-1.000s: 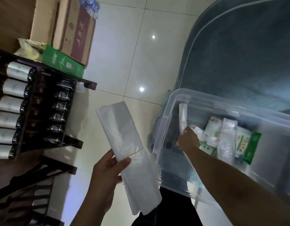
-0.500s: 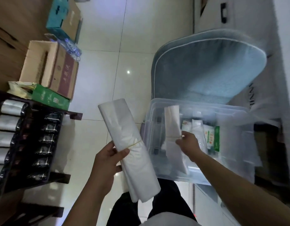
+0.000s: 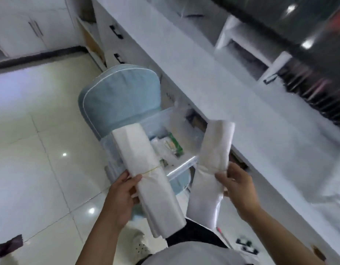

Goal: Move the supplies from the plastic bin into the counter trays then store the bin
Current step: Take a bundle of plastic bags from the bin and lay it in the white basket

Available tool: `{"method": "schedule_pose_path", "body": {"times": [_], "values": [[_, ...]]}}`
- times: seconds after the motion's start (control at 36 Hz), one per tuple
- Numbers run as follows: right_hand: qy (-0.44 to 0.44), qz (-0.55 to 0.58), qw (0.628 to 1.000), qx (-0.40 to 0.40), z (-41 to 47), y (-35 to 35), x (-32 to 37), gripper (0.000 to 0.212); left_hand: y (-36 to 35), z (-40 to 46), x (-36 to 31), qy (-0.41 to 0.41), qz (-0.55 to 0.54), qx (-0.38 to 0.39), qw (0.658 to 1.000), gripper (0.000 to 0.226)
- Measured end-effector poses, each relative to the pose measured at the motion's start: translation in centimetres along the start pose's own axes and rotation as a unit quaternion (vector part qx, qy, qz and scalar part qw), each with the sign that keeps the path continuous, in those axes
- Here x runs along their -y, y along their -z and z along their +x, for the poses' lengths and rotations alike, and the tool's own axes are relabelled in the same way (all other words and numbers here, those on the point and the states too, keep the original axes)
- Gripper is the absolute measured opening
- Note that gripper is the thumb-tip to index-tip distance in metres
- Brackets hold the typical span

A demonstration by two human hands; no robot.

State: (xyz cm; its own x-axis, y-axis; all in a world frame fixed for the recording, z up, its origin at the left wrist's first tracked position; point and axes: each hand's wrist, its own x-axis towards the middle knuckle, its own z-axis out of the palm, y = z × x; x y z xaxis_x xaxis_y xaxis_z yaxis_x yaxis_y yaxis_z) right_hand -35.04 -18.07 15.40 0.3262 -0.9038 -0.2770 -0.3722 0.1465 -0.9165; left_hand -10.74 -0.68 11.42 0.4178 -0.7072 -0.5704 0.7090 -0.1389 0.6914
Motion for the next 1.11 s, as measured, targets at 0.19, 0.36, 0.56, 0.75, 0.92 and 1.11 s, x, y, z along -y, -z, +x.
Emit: {"method": "schedule_pose_path", "body": {"times": [0.19,0.36,0.56,0.75,0.92,1.11], "values": [[-0.002,0.142,0.983,-0.117,-5.6,9.5,1.2,0.021,-8.2,1.0,2.1,0.028,0.066,0.098,0.993,0.039],[-0.009,0.231,0.967,-0.11,-7.1,16.2,0.5,0.023,-15.0,1.3,3.7,0.024,0.13,0.138,0.982,0.033],[0.01,0.33,0.939,-0.099,-5.6,25.1,-1.1,0.026,-25.3,2.9,5.5,0.011,0.198,0.165,0.966,0.044],[0.015,0.353,0.932,-0.077,-4.0,36.8,-3.9,0.05,-37.3,6.5,8.8,0.035,0.309,0.23,0.922,0.037],[-0.064,0.35,0.932,-0.065,-1.6,43.0,-8.1,0.069,-44.9,10.4,13.0,0.07,0.384,0.237,0.89,0.035],[-0.103,0.336,0.932,-0.089,3.5,46.9,-9.8,0.057,-50.7,12.9,16.4,0.129,0.451,0.237,0.851,0.029]]}}
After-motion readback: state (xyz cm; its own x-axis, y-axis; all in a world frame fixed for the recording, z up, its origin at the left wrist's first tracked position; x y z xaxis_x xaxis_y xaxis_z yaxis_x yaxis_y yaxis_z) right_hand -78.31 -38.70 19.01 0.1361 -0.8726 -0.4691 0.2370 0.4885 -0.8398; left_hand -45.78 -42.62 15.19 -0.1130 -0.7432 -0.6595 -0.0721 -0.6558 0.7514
